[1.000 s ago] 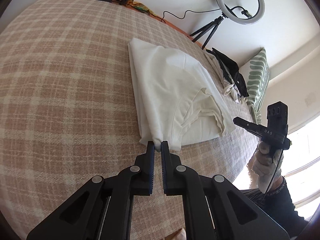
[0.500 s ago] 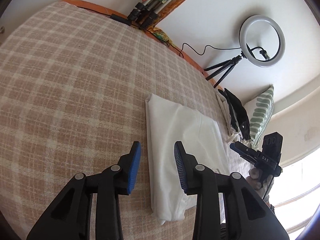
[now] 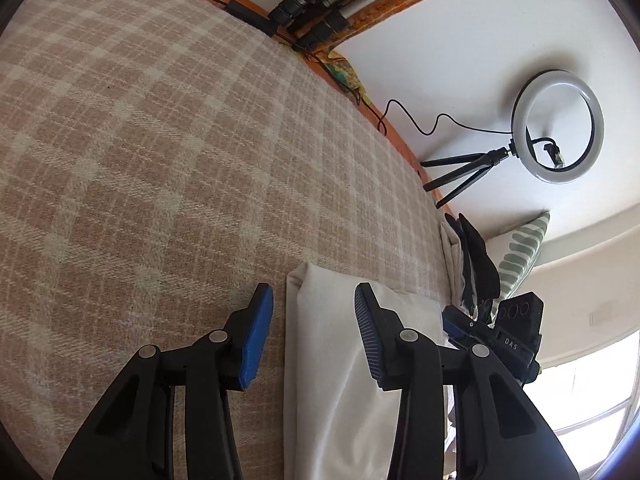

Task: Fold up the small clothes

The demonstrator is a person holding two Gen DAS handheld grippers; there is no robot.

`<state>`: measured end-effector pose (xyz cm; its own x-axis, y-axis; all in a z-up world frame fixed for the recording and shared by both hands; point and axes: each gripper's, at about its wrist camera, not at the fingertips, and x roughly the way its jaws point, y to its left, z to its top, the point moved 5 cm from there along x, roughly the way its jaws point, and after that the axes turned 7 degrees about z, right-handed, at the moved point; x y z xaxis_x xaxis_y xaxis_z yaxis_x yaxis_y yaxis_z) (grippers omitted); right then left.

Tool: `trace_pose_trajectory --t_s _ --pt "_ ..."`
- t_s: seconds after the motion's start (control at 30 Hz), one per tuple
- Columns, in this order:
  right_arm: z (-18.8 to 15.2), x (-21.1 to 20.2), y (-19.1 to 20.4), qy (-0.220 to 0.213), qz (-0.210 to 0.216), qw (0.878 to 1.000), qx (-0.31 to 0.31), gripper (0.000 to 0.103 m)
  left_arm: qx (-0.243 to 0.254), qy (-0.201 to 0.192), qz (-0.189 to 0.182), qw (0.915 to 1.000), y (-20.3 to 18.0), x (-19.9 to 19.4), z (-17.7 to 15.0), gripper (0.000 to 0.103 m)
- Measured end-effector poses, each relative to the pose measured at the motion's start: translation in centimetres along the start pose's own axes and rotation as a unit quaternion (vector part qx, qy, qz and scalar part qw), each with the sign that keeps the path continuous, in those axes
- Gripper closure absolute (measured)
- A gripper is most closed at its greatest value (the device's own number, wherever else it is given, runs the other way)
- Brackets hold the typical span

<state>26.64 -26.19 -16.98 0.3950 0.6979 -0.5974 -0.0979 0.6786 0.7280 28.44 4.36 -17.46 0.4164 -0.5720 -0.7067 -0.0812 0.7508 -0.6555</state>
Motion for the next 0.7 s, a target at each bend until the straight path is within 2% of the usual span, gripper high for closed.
trace_pose_trajectory --t_s 0.07,0.2,0.27,0.33,0.37,0.4,0.43,0.5,0.6,0.7 --pt "0.4 0.3 0.3 -0.001 0.007 1.0 0.001 0.075 0.011 0.0 -0.002 0.9999 -0.8 0.3 0.1 0.075" --pt "0.6 0.9 0.0 0.002 -0.01 1.0 0.008 0.075 0.005 0.004 0.002 1.0 -1.1 1.0 0.3 0.075" --pt "0.5 1.2 -0.5 0.005 0.0 1.0 0.021 0.075 0.002 0.011 -0.002 0.9999 -1.0 1.5 0.2 0.075" --pt "0.6 1.3 -0.7 0.001 0.001 1.0 0.023 0.075 0.015 0.001 0.005 0.9999 -1.3 1.5 0.1 0.075" --pt "0.6 1.2 -0.8 0.001 0.002 1.0 0.022 0.075 0.023 -0.004 0.007 0.9997 -1.5 1.4 0.1 0.079" --pt "0.6 1.1 -0.8 0.001 0.005 1.0 0.022 0.075 0.03 -0.005 0.008 0.9995 -1.7 1.4 0.0 0.093" --pt "0.6 1.0 -0.8 -0.003 0.006 1.0 0.02 0.076 0.032 -0.008 0.011 0.9994 -1.8 1.4 0.0 0.097" --pt "0.5 0.6 -0.5 -0.008 0.005 1.0 0.009 0.092 0.032 -0.017 0.016 0.9992 -1.8 1.3 -0.2 0.097" --pt "0.2 -0.1 1.0 -0.023 -0.032 0.998 -0.044 0.099 0.051 -0.044 0.039 0.997 -2.2 0.7 -0.6 0.099" --pt "0.1 -0.6 1.9 -0.042 -0.081 0.992 -0.085 0.1 0.065 -0.066 0.062 0.9938 -2.4 -0.1 -0.6 0.099"
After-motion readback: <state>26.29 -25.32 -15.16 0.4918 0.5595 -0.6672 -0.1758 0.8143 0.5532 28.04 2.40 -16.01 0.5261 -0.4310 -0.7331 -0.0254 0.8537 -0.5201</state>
